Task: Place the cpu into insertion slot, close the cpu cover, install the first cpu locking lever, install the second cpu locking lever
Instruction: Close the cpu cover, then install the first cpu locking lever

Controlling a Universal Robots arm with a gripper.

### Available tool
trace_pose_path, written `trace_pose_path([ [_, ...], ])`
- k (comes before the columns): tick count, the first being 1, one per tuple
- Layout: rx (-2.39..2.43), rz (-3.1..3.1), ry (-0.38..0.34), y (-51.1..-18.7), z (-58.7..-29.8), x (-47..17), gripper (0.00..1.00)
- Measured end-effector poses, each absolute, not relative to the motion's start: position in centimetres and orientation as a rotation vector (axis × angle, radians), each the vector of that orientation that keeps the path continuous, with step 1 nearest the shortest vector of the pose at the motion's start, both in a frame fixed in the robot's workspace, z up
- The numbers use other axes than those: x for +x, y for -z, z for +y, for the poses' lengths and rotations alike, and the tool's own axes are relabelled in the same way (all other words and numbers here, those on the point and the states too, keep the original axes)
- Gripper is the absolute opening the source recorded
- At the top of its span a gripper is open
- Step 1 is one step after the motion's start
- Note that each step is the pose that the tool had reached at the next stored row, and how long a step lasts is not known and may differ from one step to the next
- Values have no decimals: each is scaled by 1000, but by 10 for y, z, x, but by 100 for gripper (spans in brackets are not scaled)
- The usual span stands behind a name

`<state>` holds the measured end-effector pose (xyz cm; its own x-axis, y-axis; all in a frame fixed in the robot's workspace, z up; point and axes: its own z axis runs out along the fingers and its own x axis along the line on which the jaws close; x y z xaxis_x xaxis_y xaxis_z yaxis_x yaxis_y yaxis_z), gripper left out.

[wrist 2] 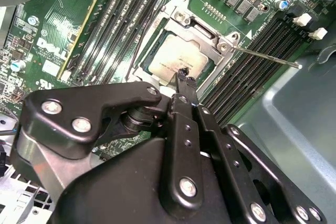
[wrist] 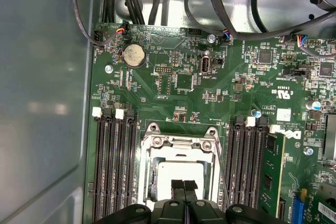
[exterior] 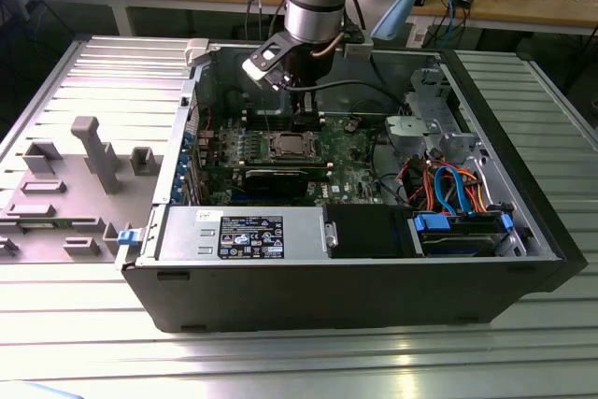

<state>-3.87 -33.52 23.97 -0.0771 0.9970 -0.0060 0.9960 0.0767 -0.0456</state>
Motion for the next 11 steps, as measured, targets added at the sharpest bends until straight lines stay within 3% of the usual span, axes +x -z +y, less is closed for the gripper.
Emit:
trace_pose_path([
  [11, -2114, -2287, -58, -240, -335, -39, 11],
])
